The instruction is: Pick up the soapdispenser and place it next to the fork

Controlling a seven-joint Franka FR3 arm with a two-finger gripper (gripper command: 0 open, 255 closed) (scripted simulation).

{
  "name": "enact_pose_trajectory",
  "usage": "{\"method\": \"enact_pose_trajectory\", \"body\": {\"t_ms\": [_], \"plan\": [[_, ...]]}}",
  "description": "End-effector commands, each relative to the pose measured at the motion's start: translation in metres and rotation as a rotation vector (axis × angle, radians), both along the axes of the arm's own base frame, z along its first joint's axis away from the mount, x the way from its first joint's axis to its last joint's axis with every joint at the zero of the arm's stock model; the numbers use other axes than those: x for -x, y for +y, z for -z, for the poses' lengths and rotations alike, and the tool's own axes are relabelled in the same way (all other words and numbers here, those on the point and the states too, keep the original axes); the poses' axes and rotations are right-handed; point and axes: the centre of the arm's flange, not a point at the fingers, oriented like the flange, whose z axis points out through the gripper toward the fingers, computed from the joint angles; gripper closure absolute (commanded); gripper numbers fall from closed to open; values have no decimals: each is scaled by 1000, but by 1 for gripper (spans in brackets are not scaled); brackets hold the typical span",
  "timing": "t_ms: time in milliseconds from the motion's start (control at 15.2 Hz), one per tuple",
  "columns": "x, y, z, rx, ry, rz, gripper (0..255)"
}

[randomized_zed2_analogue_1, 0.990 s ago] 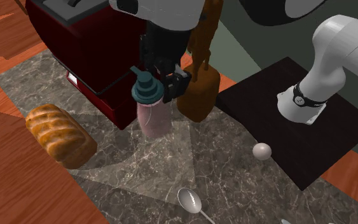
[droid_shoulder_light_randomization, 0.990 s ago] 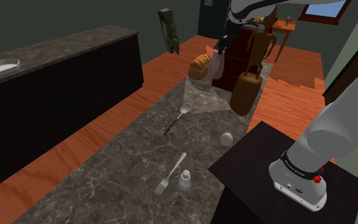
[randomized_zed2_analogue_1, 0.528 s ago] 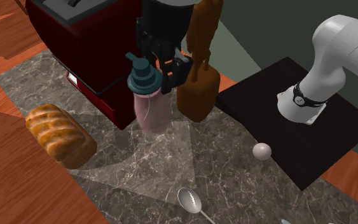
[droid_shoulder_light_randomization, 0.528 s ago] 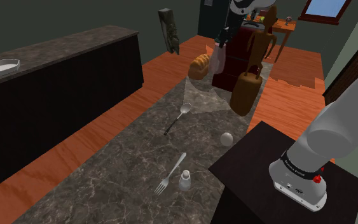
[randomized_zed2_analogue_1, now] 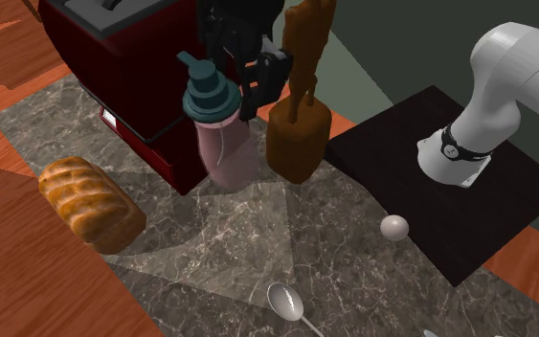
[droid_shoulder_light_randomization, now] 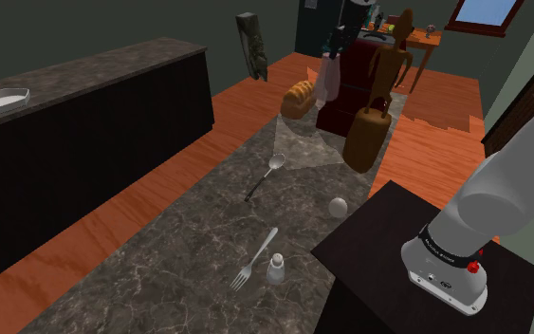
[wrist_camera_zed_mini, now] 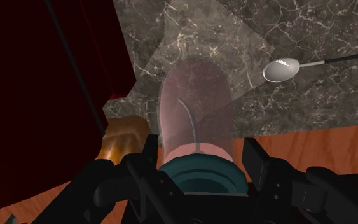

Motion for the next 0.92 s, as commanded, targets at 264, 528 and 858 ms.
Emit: {"method": "enact_pose_trajectory", "body": {"t_ms": [264, 528, 858], "plan": [[0, 0, -30, 0, 0, 0, 255], [24, 47, -31, 0, 0, 0, 255], [55, 106, -31, 0, 0, 0, 255]]}}
